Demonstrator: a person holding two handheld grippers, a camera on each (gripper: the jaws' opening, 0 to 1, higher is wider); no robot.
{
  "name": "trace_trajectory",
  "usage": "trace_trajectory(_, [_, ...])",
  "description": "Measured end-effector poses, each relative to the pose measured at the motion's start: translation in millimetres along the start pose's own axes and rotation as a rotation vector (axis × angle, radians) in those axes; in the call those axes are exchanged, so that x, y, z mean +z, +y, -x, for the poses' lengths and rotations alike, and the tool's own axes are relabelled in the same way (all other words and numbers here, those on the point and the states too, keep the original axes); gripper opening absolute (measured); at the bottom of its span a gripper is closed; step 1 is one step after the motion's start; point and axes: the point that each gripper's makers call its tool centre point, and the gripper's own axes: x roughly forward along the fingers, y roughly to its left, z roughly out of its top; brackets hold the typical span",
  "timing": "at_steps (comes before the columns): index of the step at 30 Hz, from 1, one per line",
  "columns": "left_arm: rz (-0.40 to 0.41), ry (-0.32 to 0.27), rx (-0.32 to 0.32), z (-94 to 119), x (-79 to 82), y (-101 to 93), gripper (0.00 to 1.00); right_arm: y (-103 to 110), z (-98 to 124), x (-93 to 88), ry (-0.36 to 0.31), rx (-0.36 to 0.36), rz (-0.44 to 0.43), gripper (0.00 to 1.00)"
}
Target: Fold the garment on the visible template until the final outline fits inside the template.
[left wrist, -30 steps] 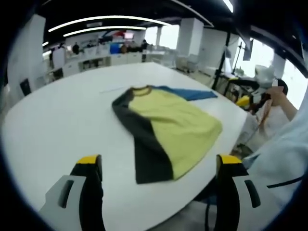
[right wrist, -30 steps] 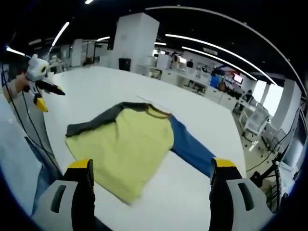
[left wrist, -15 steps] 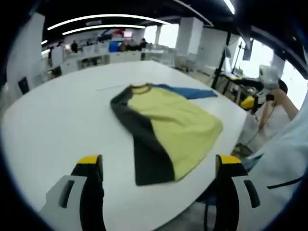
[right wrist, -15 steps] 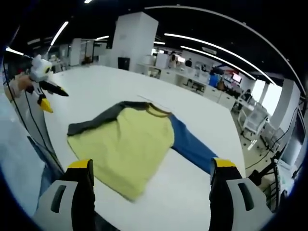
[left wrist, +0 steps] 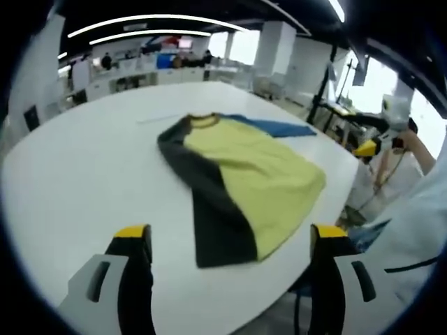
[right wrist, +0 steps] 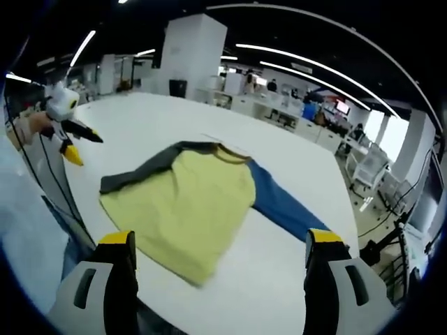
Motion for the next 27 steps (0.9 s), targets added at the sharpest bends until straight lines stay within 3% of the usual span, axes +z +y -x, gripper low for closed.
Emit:
trace_trajectory(22, [0.013, 0.063, -0.025, -19, -15.2, 3.3, 0.88, 3, 2, -1.7, 0.002, 0.001, -0.035, 1.0])
trace_trajectory(27, [0.05, 0.059, -0.048, -23, -16.6, 3.7, 0.87, 5, 2, -1.7, -0.001, 0.019, -0.051, 1.0])
